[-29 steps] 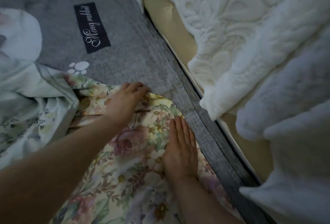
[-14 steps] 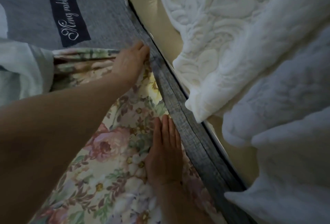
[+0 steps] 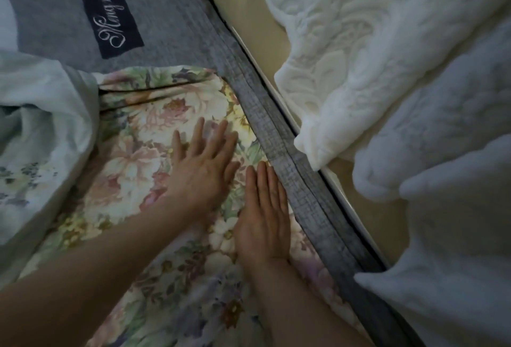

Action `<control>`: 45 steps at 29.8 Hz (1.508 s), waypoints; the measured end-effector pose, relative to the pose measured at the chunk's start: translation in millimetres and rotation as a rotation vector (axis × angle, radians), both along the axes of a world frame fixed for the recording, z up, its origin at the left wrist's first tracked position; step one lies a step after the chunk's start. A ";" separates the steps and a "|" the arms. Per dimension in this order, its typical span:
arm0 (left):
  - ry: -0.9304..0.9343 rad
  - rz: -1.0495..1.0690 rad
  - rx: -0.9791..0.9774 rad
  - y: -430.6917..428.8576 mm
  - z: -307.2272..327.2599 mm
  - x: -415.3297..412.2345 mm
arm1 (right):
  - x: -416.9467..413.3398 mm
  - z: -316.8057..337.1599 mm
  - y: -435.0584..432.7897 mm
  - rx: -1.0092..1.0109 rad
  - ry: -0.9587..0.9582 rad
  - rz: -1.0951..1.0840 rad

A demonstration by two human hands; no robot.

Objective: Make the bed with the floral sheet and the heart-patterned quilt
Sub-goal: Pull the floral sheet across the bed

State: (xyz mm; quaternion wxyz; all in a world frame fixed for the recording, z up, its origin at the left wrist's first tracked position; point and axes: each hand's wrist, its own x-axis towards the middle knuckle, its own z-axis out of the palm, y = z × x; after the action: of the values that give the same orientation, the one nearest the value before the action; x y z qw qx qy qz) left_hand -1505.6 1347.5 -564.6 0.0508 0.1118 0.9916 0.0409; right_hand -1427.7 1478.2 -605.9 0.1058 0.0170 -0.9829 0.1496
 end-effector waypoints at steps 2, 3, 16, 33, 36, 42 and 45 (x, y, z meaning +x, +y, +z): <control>-0.041 0.038 -0.030 -3.9 -13.0 0.6 | -3.1 1.8 -4.8 -0.004 -0.007 0.005; -0.037 0.053 -0.031 -6.0 -18.3 -3.0 | -4.0 2.4 -7.1 -0.006 -0.015 0.010; -0.074 0.317 -0.020 7.7 8.5 165.0 | 44.3 46.1 10.9 0.070 -0.198 0.075; -0.094 0.025 0.049 50.1 13.2 295.8 | 280.3 42.3 113.4 0.180 -0.323 0.066; -0.150 -0.045 -0.003 63.2 -2.1 348.4 | 284.8 26.3 154.0 0.248 -0.358 0.047; -0.229 0.003 0.041 75.9 15.8 388.1 | 335.4 71.6 125.9 0.239 -0.307 0.100; -0.287 -0.057 0.016 77.3 23.9 455.9 | 421.6 63.3 172.3 0.317 -0.389 0.156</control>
State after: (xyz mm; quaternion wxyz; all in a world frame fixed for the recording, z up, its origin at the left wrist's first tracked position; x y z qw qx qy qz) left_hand -1049.7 1424.9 -540.7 0.1924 0.1335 0.9702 0.0627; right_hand -1006.0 1650.5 -542.6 -0.1010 0.0800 -0.9917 0.0017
